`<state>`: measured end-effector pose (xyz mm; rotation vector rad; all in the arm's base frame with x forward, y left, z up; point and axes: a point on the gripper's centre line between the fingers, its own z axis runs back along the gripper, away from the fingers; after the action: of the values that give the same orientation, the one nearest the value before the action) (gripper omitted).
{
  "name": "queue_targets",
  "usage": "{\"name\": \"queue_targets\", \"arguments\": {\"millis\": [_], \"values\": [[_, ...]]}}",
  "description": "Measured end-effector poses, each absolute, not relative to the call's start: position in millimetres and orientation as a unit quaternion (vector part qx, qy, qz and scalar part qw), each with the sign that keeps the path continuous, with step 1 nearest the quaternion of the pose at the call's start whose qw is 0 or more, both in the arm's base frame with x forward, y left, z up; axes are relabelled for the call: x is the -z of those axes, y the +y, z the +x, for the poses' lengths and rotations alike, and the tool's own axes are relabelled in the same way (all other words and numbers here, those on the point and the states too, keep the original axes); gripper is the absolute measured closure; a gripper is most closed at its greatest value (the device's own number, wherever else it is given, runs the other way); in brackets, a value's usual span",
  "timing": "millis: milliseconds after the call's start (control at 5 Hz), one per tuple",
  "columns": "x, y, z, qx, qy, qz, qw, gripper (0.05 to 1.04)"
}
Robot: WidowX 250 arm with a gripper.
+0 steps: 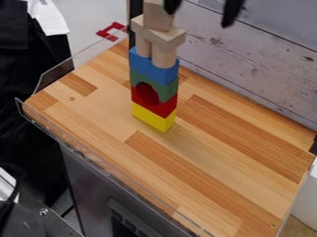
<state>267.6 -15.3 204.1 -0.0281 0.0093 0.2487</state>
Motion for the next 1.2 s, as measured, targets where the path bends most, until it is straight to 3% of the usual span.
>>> {"name": "queue_targets", "arguments": {"millis": [200,600,1200], "values": [[-222,3,265,-0.130,-0.002,-0.019,0.991,0.083],[-225,19,262,-0.131,0.004,-0.037,0.991,0.083],[-196,22,271,-0.126,0.030,-0.058,0.990,0.083]]}}
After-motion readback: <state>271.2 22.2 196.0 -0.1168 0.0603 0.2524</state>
